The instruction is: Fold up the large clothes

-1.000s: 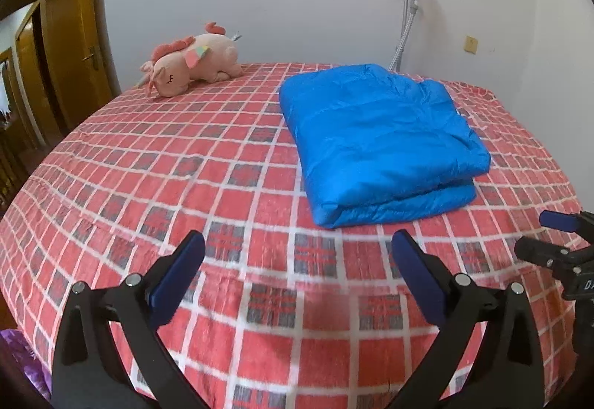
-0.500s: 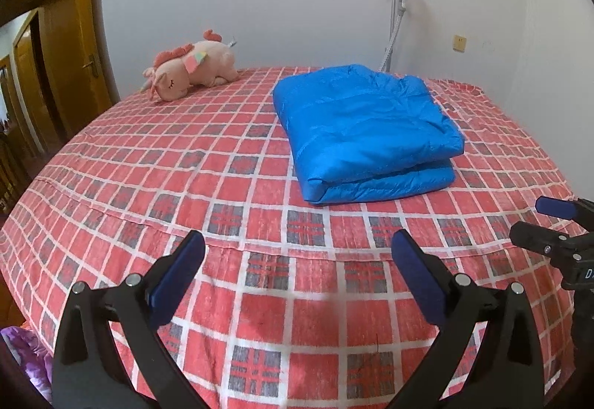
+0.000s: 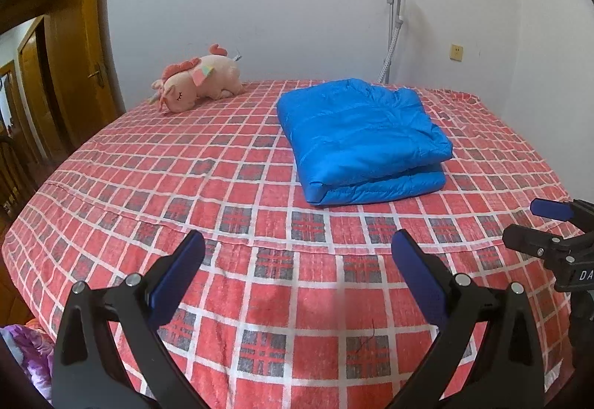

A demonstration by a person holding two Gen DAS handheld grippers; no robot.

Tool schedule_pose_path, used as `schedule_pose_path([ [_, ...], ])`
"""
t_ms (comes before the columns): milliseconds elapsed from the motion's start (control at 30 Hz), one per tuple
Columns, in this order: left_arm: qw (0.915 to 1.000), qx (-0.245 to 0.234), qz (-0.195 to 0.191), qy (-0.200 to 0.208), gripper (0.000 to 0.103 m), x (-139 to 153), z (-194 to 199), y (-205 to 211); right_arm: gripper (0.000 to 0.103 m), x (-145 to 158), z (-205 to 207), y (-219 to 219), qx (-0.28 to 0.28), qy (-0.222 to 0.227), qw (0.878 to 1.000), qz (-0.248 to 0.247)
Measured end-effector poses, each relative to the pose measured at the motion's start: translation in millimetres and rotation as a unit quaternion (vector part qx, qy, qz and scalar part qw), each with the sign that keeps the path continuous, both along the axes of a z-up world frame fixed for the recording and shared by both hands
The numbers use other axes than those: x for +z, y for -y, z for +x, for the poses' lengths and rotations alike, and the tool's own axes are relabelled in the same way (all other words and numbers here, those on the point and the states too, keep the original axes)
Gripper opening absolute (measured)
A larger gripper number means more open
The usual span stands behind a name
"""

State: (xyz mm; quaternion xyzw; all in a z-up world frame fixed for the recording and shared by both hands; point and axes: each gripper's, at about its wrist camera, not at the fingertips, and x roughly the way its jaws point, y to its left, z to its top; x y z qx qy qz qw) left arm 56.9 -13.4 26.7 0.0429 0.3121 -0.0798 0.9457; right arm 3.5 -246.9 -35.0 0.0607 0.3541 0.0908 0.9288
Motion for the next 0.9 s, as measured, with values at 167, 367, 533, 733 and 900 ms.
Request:
schedule_pose_path([
  [167, 1.0000, 0.001, 0.001, 0.002, 0.100, 0.5, -3.0, -2.5, 0.099, 2.1, -2.6, -2.1, 0.001, 0.003, 1.000, -0.005],
  [367, 1.0000, 0.003, 0.000, 0.004, 0.100, 1.2, -5.4, -4.2, 0.099, 5.0, -5.8, -4.5, 0.004, 0.005, 1.000, -0.005],
  [533, 1.0000, 0.002, 0.002, 0.003, 0.100, 1.7, -6.0, -3.6, 0.099, 4.4, -5.5, -3.6, 0.005, 0.006, 1.000, -0.006],
  [733, 1.0000, 0.002, 0.003, 0.002, 0.100, 1.5, -6.2, -2.9, 0.099, 5.4, -6.8, -4.9, 0.006, 0.006, 1.000, -0.005],
  [900, 1.0000, 0.001, 0.005, 0.001, 0.100, 1.5, -4.0, -2.9, 0.099, 5.5, -7.1, -5.0, 0.006, 0.006, 1.000, -0.004],
])
